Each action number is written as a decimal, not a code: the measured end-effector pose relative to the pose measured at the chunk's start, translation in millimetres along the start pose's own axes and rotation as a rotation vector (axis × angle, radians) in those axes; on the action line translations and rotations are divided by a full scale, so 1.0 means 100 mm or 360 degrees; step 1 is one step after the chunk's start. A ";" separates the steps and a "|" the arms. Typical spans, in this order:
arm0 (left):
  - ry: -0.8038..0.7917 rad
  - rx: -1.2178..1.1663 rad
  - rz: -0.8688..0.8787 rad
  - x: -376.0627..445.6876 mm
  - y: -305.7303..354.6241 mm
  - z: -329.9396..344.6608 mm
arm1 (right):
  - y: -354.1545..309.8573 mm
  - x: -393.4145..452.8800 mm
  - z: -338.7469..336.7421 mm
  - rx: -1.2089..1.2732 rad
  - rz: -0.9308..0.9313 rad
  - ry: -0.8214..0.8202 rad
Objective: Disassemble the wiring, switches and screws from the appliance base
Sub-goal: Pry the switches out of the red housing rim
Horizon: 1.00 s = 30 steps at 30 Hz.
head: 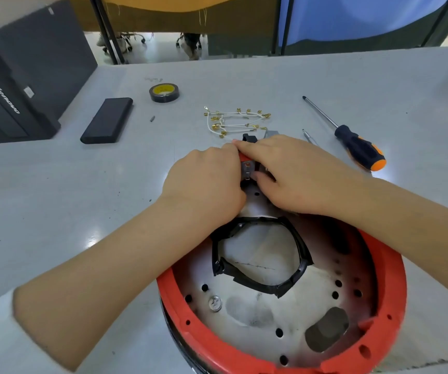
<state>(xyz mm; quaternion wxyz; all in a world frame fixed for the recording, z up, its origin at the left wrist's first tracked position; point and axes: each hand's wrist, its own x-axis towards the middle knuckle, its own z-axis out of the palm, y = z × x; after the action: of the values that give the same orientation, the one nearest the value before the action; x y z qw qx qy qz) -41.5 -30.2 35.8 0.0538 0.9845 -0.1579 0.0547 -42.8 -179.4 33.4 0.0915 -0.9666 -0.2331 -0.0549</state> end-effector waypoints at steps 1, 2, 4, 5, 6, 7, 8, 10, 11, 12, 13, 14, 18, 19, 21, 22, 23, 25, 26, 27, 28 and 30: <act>-0.0015 -0.0045 0.0029 0.00 -0.02 0.01 | 0.00 0.00 -0.02 0.0020 -0.0009 -0.0009; -0.0031 -0.0098 0.0057 0.01 -0.05 0.02 | 0.00 -0.01 -0.03 0.0042 -0.0015 -0.0018; -0.0054 -0.0174 0.0087 0.02 -0.10 0.05 | -0.01 -0.04 -0.06 0.0089 -0.0014 -0.0019; -0.0066 -0.0189 0.0087 0.02 -0.11 0.06 | -0.02 -0.04 -0.06 0.0102 -0.0016 -0.0016; -0.0075 -0.0190 0.0075 0.02 -0.12 0.06 | -0.03 -0.04 -0.07 0.0103 -0.0022 -0.0017; -0.0077 -0.0184 0.0056 0.02 -0.11 0.05 | -0.04 -0.04 -0.07 0.0099 -0.0023 -0.0020; -0.0068 -0.0175 0.0036 0.01 -0.10 0.05 | -0.04 -0.04 -0.07 0.0092 -0.0016 -0.0023; -0.0031 -0.0137 0.0003 0.01 -0.06 0.04 | -0.05 -0.04 -0.06 0.0060 0.0003 -0.0026; -0.0019 -0.0107 -0.0008 0.00 -0.04 0.03 | -0.05 -0.04 -0.05 0.0037 0.0006 -0.0025; -0.0015 -0.0074 -0.0014 0.00 -0.01 0.02 | -0.06 -0.04 -0.05 0.0011 0.0005 -0.0023; -0.0012 -0.0040 -0.0017 -0.01 0.01 0.01 | -0.07 -0.04 -0.04 -0.0014 0.0005 -0.0017; -0.0007 -0.0010 -0.0021 -0.02 0.02 0.00 | -0.07 -0.04 -0.04 -0.0031 0.0006 -0.0004; 0.0022 0.0054 -0.0068 -0.03 0.04 -0.03 | -0.07 -0.03 -0.01 -0.0074 -0.0013 0.0025; 0.0028 0.0051 -0.0071 -0.03 0.05 -0.03 | -0.06 -0.03 -0.01 -0.0077 -0.0025 0.0025; 0.0040 0.0047 -0.0077 -0.03 0.05 -0.04 | -0.06 -0.03 -0.01 -0.0092 -0.0041 0.0030; 0.0043 0.0049 -0.0082 -0.03 0.05 -0.04 | -0.05 -0.03 -0.01 -0.0100 -0.0041 0.0034; 0.0044 0.0051 -0.0087 -0.04 0.05 -0.04 | -0.05 -0.03 0.00 -0.0107 -0.0042 0.0041; 0.0037 0.0063 -0.0092 -0.03 0.05 -0.04 | -0.04 -0.03 0.01 -0.0117 -0.0057 0.0057; 0.0035 0.0070 -0.0088 -0.03 0.06 -0.04 | -0.04 -0.02 0.01 -0.0114 -0.0059 0.0064; 0.0038 0.0077 -0.0080 -0.02 0.06 -0.04 | -0.04 -0.02 0.01 -0.0103 -0.0058 0.0069; 0.0041 0.0078 -0.0070 -0.02 0.05 -0.03 | -0.03 -0.02 0.02 -0.0088 -0.0056 0.0070; 0.0055 0.0061 -0.0046 -0.01 0.03 -0.02 | -0.02 -0.01 0.03 -0.0062 -0.0062 0.0066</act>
<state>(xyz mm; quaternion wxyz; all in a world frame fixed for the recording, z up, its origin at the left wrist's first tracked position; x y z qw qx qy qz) -43.9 -32.3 37.5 0.0383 0.9864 -0.1415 0.0738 -44.1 -177.4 31.1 0.0765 -0.9621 -0.2488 -0.0813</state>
